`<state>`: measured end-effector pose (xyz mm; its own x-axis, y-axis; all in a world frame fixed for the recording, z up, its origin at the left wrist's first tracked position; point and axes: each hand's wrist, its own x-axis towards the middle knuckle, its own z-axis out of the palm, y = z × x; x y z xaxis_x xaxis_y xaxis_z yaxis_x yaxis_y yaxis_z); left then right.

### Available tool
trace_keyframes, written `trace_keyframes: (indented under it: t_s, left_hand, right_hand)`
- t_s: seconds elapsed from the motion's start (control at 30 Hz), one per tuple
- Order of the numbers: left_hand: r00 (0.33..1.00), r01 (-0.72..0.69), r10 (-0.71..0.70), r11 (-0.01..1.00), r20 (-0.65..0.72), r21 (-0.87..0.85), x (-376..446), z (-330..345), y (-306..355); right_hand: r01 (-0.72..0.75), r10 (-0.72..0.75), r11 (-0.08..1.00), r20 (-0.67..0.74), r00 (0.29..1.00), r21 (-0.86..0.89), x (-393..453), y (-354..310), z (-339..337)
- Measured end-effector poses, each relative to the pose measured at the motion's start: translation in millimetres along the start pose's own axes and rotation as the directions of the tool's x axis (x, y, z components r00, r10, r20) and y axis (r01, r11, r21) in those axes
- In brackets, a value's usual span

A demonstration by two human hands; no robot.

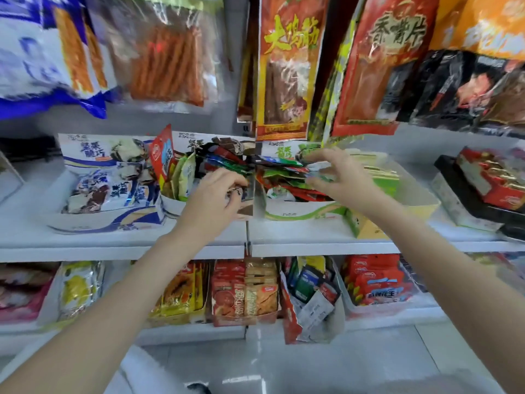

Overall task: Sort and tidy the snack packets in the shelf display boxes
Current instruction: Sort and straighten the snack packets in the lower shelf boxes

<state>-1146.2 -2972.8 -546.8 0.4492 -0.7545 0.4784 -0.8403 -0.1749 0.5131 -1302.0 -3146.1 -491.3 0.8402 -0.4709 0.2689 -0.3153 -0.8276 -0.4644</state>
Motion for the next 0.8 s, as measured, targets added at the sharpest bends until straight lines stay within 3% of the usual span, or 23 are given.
trace_keyframes:
  t_s: [0.13, 0.23, 0.37, 0.47, 0.57, 0.67, 0.8]
  left_hand:
    - [0.987, 0.159, -0.158, 0.967, -0.024, 0.199, -10, -30, -37]
    - [0.969, 0.245, -0.237, 0.946, -0.063, 0.213, -12, -50, -56]
    - [0.973, 0.227, -0.216, 0.962, -0.086, 0.150, -12, -70, -72]
    - [0.973, 0.231, -0.225, 0.954, -0.053, 0.192, -14, -78, -83]
    - [0.971, 0.223, -0.236, 0.943, 0.025, 0.246, -16, -80, -91]
    - [0.973, 0.227, -0.229, 0.950, -0.016, 0.217, -16, -82, -94]
    - [0.973, 0.228, -0.232, 0.951, -0.008, 0.209, -17, -83, -95]
  right_hand:
    - [0.051, -0.062, 0.993, 0.104, 0.993, 0.105, 23, -50, 46]
    - [0.100, -0.137, 0.973, 0.173, 0.975, 0.206, 41, -83, 86]
    - [0.209, -0.230, 0.972, 0.235, 0.944, 0.111, 81, -114, 134]
    - [0.162, -0.146, 0.986, 0.296, 0.944, -0.029, 103, -122, 157]
    - [-0.039, 0.042, 0.999, 0.064, 0.997, -0.036, 108, -117, 174]
    - [-0.200, 0.212, 0.973, -0.105, 0.972, 0.111, 106, -120, 185]
    - [-0.124, 0.192, 0.958, -0.260, 0.946, 0.257, 87, -129, 165]
